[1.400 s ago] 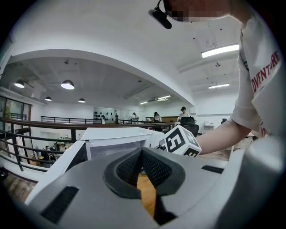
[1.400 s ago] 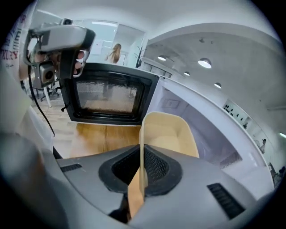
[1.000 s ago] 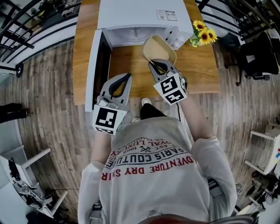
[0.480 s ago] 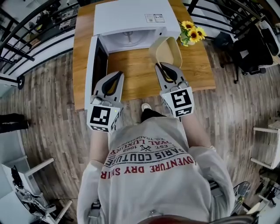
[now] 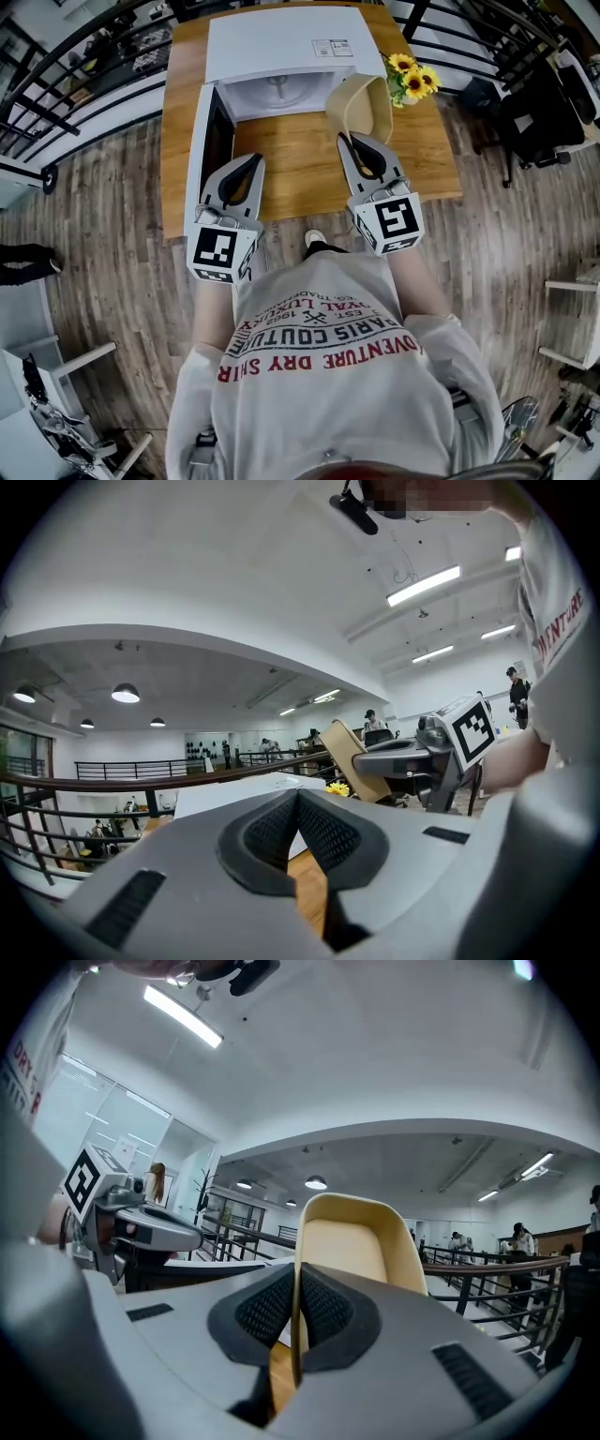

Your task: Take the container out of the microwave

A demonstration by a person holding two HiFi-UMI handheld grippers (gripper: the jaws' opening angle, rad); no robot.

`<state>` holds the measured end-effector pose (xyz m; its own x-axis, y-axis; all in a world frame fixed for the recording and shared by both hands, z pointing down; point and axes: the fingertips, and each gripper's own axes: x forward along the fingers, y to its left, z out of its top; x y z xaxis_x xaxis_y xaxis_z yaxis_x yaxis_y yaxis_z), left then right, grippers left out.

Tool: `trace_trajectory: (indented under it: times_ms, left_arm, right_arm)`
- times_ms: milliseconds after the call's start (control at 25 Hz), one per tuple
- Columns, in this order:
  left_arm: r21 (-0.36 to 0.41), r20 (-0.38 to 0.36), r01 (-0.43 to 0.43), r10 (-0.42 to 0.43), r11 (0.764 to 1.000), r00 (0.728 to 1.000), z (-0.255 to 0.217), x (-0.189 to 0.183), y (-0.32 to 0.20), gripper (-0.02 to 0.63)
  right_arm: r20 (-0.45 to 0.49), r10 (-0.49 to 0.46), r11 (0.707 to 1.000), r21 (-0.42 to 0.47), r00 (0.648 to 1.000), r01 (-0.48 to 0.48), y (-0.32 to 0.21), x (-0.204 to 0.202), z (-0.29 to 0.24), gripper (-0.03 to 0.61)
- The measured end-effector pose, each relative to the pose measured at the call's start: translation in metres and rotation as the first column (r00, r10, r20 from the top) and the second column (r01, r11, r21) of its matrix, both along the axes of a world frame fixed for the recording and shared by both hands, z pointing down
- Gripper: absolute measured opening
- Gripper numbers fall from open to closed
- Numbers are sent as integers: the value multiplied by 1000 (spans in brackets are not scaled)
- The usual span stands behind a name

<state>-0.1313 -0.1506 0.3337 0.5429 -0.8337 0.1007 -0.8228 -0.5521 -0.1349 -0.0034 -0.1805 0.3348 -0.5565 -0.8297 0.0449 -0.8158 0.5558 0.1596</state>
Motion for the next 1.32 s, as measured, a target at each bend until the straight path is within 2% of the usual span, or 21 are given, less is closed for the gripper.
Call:
trace_trajectory:
  times_ms: [160,440,1320]
  left_arm:
    - [-6,1,15,-15,1000,1000,2,-5,-2,14]
    - [-10,-5,23,-23,1000,1000,2,-9,-6,14]
    - [-23,-36,57,-57,998,998,7,-18,-31,14]
  right_arm:
    - [15,-9,1000,-8,1000,10,0,-3,2,32]
    - [-19,-47,999,-12,999,46,-1,-15,7,31]
    - [11,-5,1000,-30,1000,5,-27,-11,15,32]
